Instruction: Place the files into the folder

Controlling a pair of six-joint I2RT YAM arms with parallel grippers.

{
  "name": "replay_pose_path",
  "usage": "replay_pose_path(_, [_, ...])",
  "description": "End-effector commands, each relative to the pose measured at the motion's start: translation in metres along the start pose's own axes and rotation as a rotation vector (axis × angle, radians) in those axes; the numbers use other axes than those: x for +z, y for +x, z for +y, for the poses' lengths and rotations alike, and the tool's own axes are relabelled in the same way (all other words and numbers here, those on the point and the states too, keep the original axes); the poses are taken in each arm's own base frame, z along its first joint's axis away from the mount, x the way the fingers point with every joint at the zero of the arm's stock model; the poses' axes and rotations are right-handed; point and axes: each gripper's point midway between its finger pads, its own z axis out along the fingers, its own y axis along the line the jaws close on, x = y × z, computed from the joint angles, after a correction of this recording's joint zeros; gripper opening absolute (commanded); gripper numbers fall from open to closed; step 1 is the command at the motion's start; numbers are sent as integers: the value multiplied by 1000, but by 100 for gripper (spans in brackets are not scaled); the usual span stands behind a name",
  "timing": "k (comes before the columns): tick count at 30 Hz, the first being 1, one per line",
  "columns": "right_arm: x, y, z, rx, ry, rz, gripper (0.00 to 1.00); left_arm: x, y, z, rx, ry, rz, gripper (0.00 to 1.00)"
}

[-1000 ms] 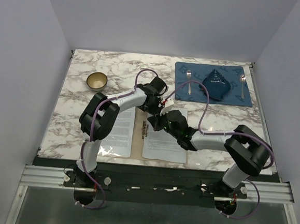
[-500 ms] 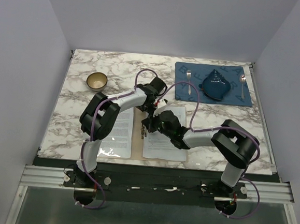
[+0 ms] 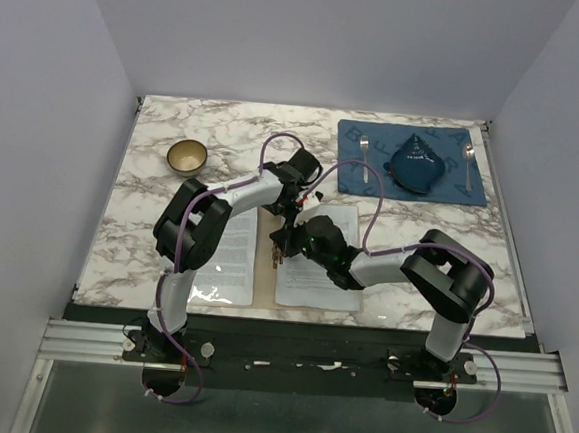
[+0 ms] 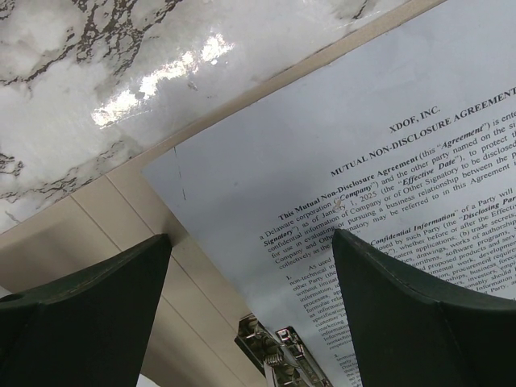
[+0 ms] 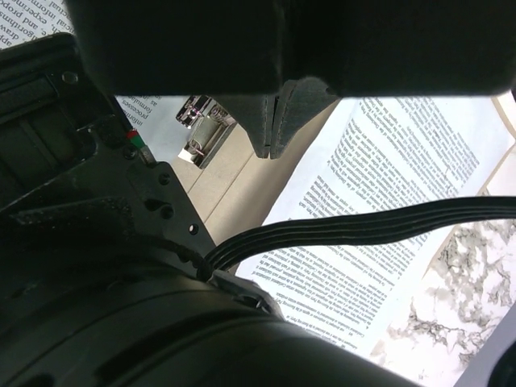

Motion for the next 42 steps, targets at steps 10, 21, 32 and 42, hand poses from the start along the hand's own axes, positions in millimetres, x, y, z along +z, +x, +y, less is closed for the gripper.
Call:
replay_pose_path(10, [-3, 33, 15, -27, -1, 47, 1, 24, 42, 11, 74, -83, 128, 94])
replay_pose_path(21, [-15, 50, 1, -13, 65, 76, 1, 22, 42, 11, 79, -75, 126, 94])
replay_pose_path(32, [-26, 89, -14, 25, 122, 157, 1, 20, 47, 12, 97, -65, 124, 87])
replay_pose_path(42, [-35, 110, -18, 16, 108, 216, 1, 20, 52, 16, 106, -66, 135, 87])
